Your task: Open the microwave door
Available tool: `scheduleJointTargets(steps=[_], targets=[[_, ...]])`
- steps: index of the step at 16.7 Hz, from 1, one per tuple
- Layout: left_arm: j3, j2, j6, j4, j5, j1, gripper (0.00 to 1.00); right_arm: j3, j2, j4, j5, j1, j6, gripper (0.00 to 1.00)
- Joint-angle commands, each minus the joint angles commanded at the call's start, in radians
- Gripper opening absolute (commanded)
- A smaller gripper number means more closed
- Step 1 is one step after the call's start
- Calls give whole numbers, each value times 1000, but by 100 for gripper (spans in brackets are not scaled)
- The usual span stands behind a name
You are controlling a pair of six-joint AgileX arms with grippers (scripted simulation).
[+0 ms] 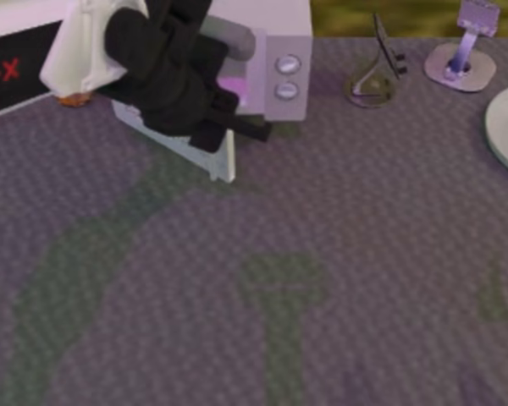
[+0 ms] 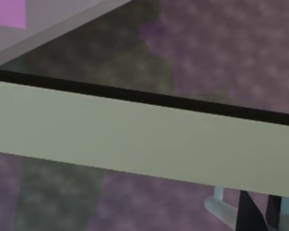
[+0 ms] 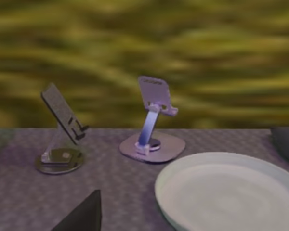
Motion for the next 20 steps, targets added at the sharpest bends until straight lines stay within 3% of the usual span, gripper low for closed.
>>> scheduleJointTargets(steps=[15, 20], targets=[[0, 0, 0, 0, 0, 0, 0, 0, 0, 0, 0, 0, 0, 100], [-32, -23, 52, 3, 35, 15, 0, 0, 0, 0, 0, 0, 0, 100]])
